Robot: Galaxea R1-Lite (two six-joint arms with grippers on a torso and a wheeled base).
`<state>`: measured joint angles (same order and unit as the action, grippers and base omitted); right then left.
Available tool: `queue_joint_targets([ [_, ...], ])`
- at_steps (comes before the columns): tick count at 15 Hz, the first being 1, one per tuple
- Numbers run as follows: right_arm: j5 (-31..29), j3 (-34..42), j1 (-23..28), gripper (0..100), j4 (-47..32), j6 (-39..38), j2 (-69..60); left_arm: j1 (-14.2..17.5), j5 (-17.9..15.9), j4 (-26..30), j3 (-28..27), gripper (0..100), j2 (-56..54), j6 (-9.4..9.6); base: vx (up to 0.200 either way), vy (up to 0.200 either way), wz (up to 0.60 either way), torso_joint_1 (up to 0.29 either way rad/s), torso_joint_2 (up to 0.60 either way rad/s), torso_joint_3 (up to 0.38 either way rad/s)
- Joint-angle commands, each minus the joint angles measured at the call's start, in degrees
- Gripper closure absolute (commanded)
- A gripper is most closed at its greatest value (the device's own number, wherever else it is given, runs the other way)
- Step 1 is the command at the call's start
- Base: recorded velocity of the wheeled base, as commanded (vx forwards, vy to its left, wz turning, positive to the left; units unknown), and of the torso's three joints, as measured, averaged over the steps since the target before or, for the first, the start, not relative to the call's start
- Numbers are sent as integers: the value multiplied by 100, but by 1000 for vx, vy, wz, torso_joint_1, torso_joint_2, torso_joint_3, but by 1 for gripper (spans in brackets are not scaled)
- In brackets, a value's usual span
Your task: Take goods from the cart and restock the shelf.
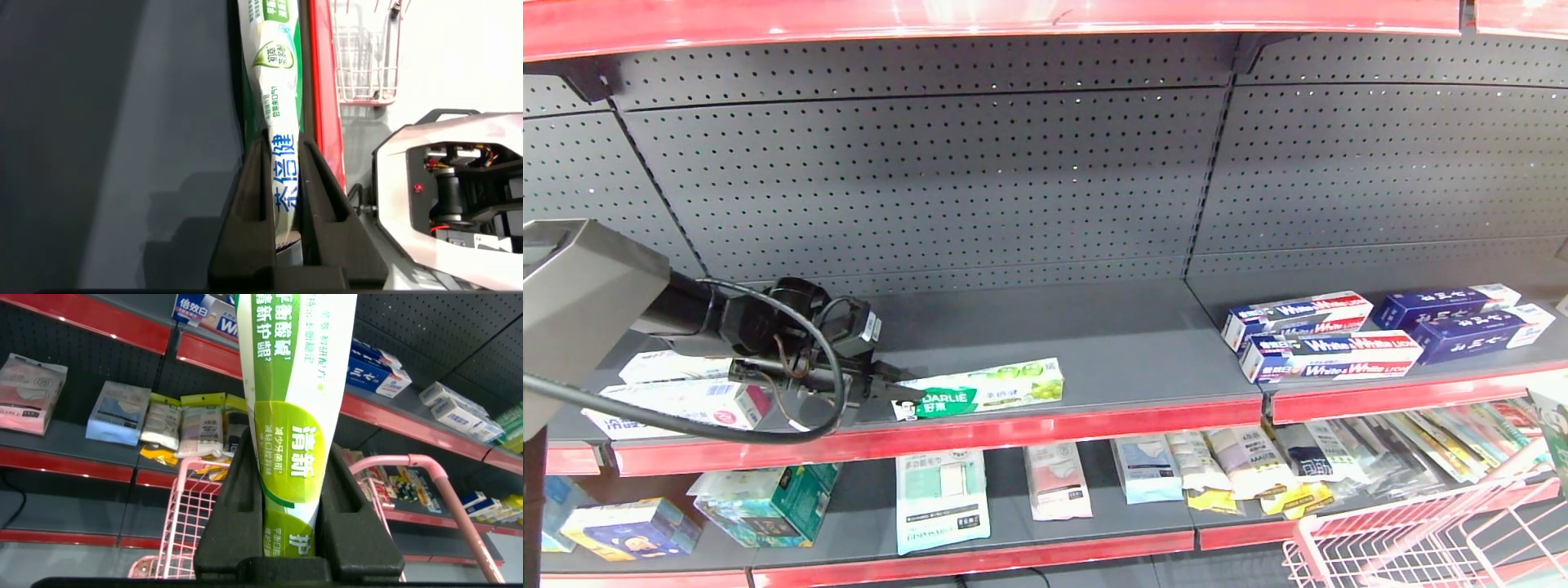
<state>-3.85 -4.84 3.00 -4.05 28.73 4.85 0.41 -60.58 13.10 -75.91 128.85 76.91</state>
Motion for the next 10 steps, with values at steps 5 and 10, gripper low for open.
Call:
queue_joint_targets([
  [5, 7, 1, -1, 100, 0, 18, -11, 11, 2, -1, 120, 100, -80, 8, 0, 0, 0, 0, 0, 0],
  [10, -1, 1, -1, 100, 0, 18, -2, 20, 11, -1, 120, 100, -71, 8, 0, 0, 0, 0, 0, 0],
])
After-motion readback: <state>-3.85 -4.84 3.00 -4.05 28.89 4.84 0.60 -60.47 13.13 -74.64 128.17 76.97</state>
